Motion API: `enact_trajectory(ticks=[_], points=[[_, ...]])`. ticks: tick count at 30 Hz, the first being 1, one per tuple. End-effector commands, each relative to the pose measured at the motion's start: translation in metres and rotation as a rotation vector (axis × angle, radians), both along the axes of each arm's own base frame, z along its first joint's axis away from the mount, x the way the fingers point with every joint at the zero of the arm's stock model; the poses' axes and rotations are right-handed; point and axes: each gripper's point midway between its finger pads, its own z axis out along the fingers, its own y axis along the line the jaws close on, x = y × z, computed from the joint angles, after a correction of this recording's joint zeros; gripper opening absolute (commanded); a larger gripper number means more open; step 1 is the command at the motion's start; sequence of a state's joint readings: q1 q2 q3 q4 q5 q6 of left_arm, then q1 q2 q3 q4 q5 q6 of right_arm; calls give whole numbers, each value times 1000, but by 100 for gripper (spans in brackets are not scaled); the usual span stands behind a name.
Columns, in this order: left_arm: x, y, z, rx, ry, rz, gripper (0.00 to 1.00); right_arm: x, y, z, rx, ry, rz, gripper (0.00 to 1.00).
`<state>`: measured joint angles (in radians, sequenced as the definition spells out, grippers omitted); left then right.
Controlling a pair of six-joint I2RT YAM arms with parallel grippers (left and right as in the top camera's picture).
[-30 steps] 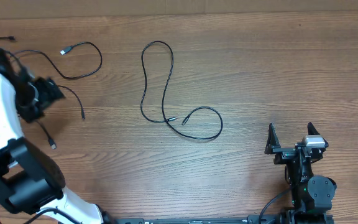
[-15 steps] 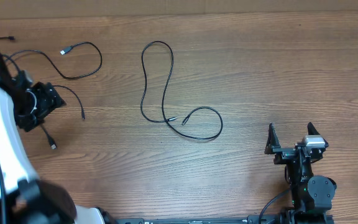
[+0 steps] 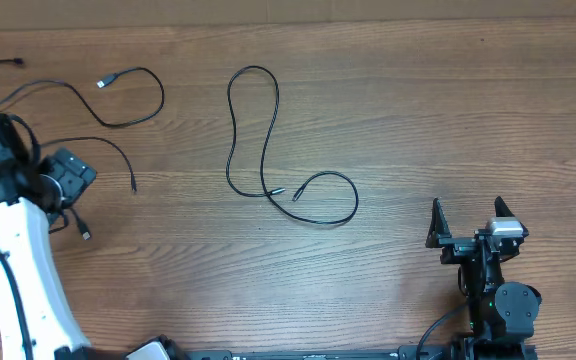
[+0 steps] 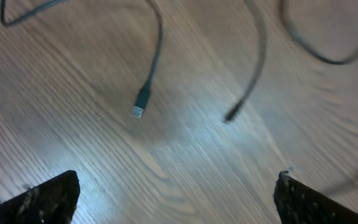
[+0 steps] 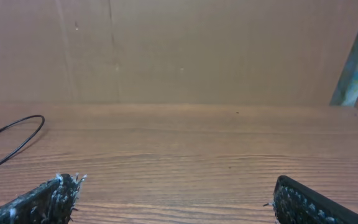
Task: Untangle cables
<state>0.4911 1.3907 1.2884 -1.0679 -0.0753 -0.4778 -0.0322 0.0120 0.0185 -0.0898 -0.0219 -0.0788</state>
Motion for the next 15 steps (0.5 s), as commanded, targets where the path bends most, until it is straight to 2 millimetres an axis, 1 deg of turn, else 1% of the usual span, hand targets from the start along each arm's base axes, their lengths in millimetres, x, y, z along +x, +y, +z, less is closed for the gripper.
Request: enact_trajectory(ticks=[1, 5, 9, 15], points=[[-8, 11, -37, 15, 58, 81, 100, 0, 0, -2, 3, -5, 1, 100], [-8, 15, -66, -2, 96, 92, 100, 0, 0, -2, 3, -5, 1, 100], [-7, 24, -83, -13, 130, 102, 100, 0, 0, -2, 3, -5, 1, 100], [-12, 41, -111, -30, 196, 145, 100, 0, 0, -2, 3, -5, 1, 100]])
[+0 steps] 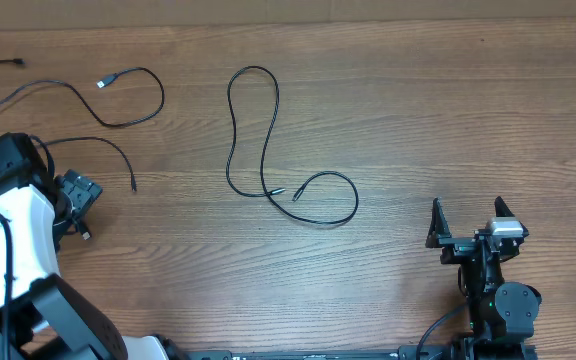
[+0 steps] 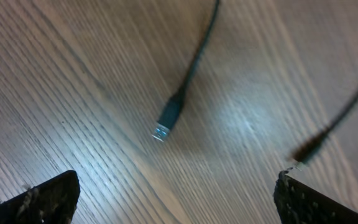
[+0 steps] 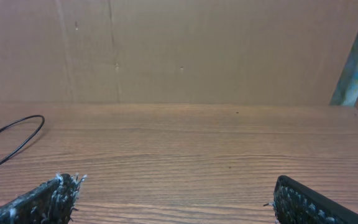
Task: Untangle cables
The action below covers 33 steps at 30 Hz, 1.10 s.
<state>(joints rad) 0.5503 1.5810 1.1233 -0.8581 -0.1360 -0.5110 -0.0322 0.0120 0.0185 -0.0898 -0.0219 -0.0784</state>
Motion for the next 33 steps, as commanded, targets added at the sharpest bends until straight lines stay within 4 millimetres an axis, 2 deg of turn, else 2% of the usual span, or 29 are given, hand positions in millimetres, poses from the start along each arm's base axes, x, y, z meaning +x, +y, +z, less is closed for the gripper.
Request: enact_trajectory(ticks=[1, 5, 9, 18, 22, 26, 30, 33], points=[[-9, 12, -20, -7, 61, 41, 100, 0, 0, -2, 3, -5, 1, 100], [-15, 16, -40, -38, 108, 62, 99, 0, 0, -2, 3, -5, 1, 100], [-12, 20, -53, -46, 120, 65, 99, 0, 0, -2, 3, -5, 1, 100], [13, 22, -58, -66, 18, 49, 100, 0, 0, -2, 3, -5, 1, 100], [27, 23, -59, -67, -29, -8, 94, 0, 0, -2, 3, -5, 1, 100], [30, 25, -68, -69, -27, -7, 84, 0, 0, -2, 3, -5, 1, 100], [28, 25, -83, -87, 0, -5, 80, 0, 0, -2, 3, -5, 1, 100], [27, 26, -91, -93, 14, -1, 68, 0, 0, -2, 3, -5, 1, 100]])
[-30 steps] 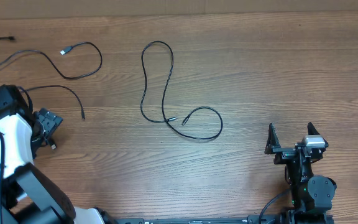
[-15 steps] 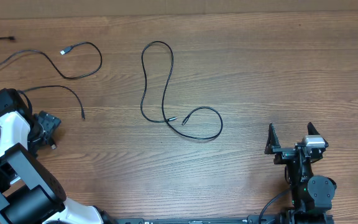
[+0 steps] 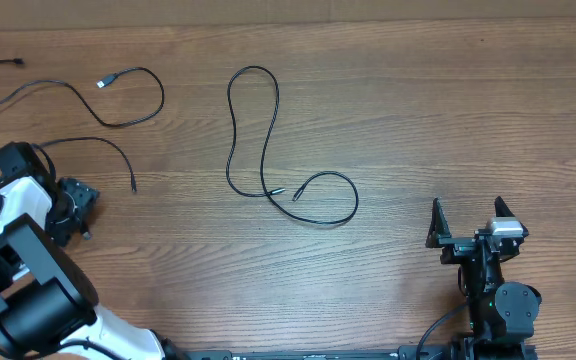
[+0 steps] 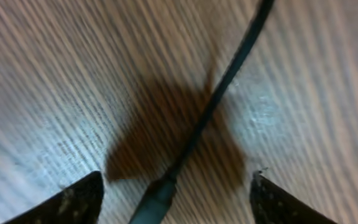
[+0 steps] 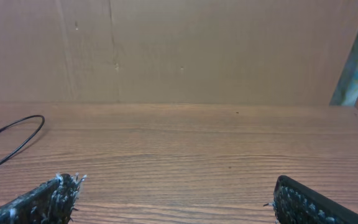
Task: Untangle cables
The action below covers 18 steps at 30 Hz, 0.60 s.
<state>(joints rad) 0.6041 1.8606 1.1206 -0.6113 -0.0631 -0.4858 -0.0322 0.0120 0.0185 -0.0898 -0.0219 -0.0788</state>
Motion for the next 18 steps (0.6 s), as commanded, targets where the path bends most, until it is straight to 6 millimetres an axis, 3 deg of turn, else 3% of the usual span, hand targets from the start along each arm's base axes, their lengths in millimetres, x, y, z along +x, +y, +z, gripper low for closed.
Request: enact_trajectory(ticks=[1, 3, 8, 10, 18], points=[[-2, 0, -12, -19, 17, -12, 63, 0, 0, -2, 3, -5, 1, 100], [-1, 1, -13, -18, 12, -10, 52, 0, 0, -2, 3, -5, 1, 100], [-2, 1, -13, -20, 14, -10, 13, 0, 0, -2, 3, -5, 1, 100], [0, -4, -13, -48, 1, -15, 5, 0, 0, -2, 3, -5, 1, 100], [44, -56, 5, -353, -245, -102, 4, 0, 0, -2, 3, -5, 1, 100]])
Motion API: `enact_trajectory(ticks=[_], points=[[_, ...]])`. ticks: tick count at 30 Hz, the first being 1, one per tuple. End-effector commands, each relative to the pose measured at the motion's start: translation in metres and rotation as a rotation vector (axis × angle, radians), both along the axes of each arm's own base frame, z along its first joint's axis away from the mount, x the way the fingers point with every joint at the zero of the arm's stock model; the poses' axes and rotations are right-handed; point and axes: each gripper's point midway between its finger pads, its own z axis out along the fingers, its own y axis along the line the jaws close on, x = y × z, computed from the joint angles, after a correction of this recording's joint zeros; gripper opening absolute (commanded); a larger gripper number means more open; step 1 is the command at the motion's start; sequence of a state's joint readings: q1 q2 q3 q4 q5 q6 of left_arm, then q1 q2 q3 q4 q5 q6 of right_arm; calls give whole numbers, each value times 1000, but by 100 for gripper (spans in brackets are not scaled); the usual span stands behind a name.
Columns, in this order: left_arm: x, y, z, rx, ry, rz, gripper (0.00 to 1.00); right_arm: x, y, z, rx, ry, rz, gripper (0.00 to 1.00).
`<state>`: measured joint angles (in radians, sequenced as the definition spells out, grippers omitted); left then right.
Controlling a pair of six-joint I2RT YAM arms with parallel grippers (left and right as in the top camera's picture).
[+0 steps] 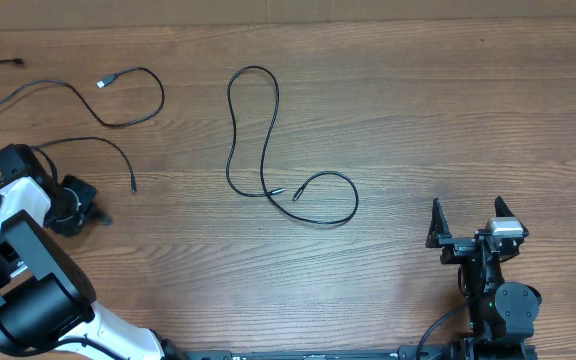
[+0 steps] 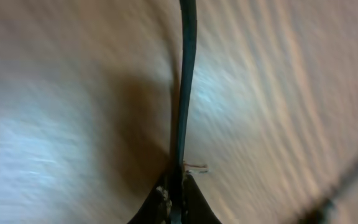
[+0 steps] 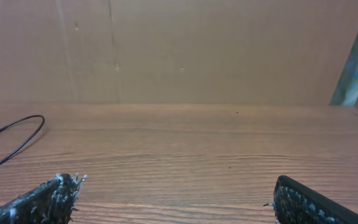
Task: Untangle cables
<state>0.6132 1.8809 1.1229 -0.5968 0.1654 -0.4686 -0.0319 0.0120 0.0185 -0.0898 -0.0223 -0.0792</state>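
Three thin black cables lie at the table's left: one ends in a silver plug (image 1: pixel 101 82), one lies by the far-left edge (image 1: pixel 16 62), and one arcs (image 1: pixel 98 140) down toward my left gripper (image 1: pixel 86 212). In the left wrist view that gripper (image 2: pixel 176 193) is shut on the black cable (image 2: pixel 185 74), which runs straight up from the jaws. Another black cable (image 1: pixel 253 68) lies alone in loops at mid-table. My right gripper (image 1: pixel 468 215) stands open at the front right, with nothing between its fingers (image 3: pixel 176 199).
A brown wall stands behind the table's far edge (image 3: pixel 179 50). A cable loop (image 3: pixel 17 137) shows at the left of the right wrist view. Bare wood (image 1: pixel 448 110) spreads over the right half of the table.
My left gripper was open with the cable between its fingers, close to the table. Now it is shut on that cable. The right arm has not moved.
My left gripper was open, high above two cable ends at the left. Then it was lower, over the silver-tipped plug. Then it straddled the cable at the table's surface, and now it is shut on it. The other cables kept their places.
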Motion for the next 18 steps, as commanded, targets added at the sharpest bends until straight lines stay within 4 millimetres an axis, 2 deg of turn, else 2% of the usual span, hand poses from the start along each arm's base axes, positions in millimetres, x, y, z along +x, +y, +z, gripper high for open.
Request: enact_trajectory(ticks=[1, 5, 10, 14, 18], points=[[27, -33, 13, -210, -154, -56, 4, 0, 0, -2, 3, -5, 0, 100], [48, -51, 36, -333, -278, -98, 4, 0, 0, -2, 3, -5, 0, 100], [64, -58, 59, -414, -377, -129, 4, 0, 0, -2, 3, -5, 0, 100], [71, -64, 71, -462, -438, -152, 4, 0, 0, -2, 3, -5, 0, 100], [71, -64, 71, -463, -438, -152, 4, 0, 0, -2, 3, -5, 0, 100]])
